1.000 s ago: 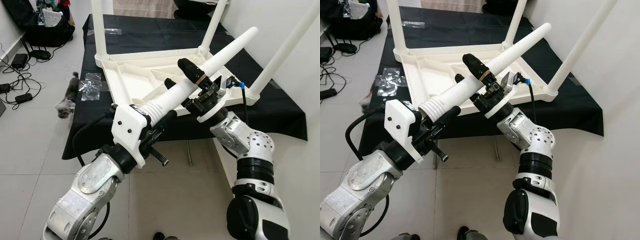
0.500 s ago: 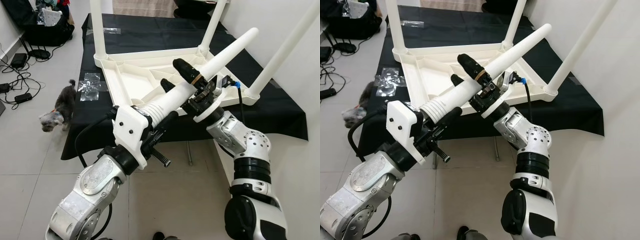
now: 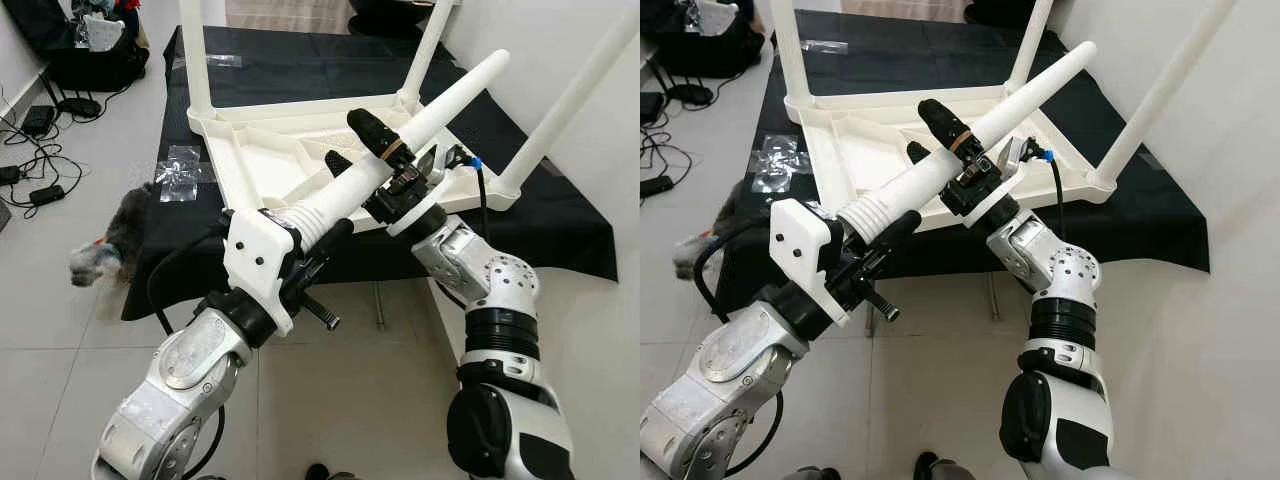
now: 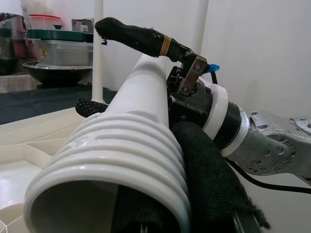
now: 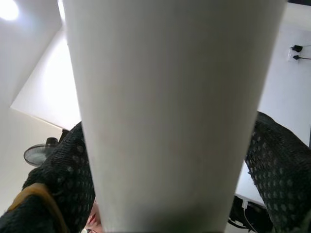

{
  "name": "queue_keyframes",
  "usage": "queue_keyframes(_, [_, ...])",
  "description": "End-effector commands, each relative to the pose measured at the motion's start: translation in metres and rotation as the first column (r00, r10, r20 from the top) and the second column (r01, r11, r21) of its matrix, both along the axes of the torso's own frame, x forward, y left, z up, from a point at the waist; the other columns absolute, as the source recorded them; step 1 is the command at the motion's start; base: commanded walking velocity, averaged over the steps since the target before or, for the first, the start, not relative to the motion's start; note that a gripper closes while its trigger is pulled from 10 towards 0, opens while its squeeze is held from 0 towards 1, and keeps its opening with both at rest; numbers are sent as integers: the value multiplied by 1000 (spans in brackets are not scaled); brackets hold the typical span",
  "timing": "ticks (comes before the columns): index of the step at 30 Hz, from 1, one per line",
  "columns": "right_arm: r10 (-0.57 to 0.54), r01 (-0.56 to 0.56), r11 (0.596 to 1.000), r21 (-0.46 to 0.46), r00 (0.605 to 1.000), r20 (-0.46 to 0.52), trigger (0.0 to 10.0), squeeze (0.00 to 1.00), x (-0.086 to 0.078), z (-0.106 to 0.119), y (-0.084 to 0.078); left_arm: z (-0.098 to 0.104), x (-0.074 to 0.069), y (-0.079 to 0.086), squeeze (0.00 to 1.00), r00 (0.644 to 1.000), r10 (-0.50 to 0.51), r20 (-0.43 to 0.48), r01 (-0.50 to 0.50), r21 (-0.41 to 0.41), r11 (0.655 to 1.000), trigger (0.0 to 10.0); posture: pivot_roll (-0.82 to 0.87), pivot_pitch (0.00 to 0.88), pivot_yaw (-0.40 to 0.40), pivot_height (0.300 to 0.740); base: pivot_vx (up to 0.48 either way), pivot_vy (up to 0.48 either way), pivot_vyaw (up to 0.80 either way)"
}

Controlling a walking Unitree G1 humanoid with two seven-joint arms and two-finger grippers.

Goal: Building children table

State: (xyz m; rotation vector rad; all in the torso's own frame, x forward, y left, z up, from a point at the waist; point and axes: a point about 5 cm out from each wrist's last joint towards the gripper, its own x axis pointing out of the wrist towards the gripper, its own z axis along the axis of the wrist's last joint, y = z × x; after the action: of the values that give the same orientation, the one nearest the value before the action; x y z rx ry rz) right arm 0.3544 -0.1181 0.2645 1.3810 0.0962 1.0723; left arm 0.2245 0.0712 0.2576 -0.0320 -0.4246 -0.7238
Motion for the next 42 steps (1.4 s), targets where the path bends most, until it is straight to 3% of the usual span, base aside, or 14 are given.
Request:
queue_keyframes(1, [6, -6, 1000, 7, 1000, 6, 8157, 0, 0, 3, 3, 2, -7, -5, 0, 999, -38, 9, 38, -18, 999, 10000, 68, 178, -161, 740, 0, 0, 0])
queue_keyframes(2, [6, -6, 1000, 7, 1000, 6, 8157, 0, 0, 3, 3, 2, -7, -5, 0, 999, -38, 9, 38, -18, 999, 10000, 68, 178, -161, 740, 0, 0, 0])
queue_keyframes(3, [6, -6, 1000, 11, 1000, 6, 0, 0, 0, 3, 3, 3, -7, -5, 0, 999, -38, 10, 38, -18, 999, 10000, 67, 177, -162, 740, 0, 0, 0])
queue_keyframes(20, [-2, 2, 1000, 0, 1000, 3, 0, 0, 0, 3, 2, 1, -7, -4, 0, 999, -35, -5, 34, -20, 999, 10000, 66, 173, -159, 740, 0, 0, 0])
queue_keyframes(23, [-1, 1, 1000, 1, 1000, 4, 0, 0, -1, 2, 2, -1, -6, -4, 0, 999, -33, -27, 33, -14, 999, 10000, 67, 171, -160, 740, 0, 0, 0])
queue_keyframes(24, [-2, 2, 1000, 1, 1000, 3, 0, 0, 0, 2, 3, -5, -4, -4, 0, 997, -32, -71, 30, -27, 999, 10000, 67, 169, -159, 740, 0, 0, 0])
queue_keyframes(25, [-2, 2, 1000, 1, 1000, 4, 0, 0, 0, 2, 3, -8, -3, -3, 404, 994, -26, -103, 24, -26, 999, 10000, 68, 167, -158, 740, 0, 0, 0])
queue_keyframes(27, [-2, 2, 1000, 0, 1000, 4, 0, 0, 0, 3, 3, -10, -2, -3, 404, 992, -22, -123, 19, -25, 1000, 10000, 68, 167, -158, 740, 0, 0, 0])
queue_keyframes(28, [-3, 3, 1000, 0, 1000, 5, 0, 0, 0, 3, 2, -12, -2, -3, 1000, 991, -21, -132, 19, -20, 1000, 10000, 68, 166, -161, 740, 0, 0, 0])
queue_keyframes(42, [-43, 43, 999, 7, 999, 30, 0, 0, 5, 13, -6, -17, 1, 2, 1000, 991, 31, -129, -28, 24, 999, 10000, 71, 155, -162, 740, 0, 0, 0])
